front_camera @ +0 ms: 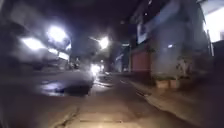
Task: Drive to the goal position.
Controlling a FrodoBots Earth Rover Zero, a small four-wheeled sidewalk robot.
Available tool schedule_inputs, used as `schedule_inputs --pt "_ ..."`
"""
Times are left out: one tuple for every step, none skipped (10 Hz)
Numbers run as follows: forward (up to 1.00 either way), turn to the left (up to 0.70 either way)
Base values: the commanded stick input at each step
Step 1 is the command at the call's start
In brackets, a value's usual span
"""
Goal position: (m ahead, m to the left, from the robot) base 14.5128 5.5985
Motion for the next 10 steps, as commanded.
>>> schedule_inputs --pt "0.70 0.00" --pt "0.70 0.00" --pt "0.70 0.00" --pt "0.70 0.00" --pt "0.70 0.00" --pt "0.70 0.00" --pt "0.70 0.00" --pt "0.70 0.00" --pt "0.70 0.00" --pt "0.70 0.00"
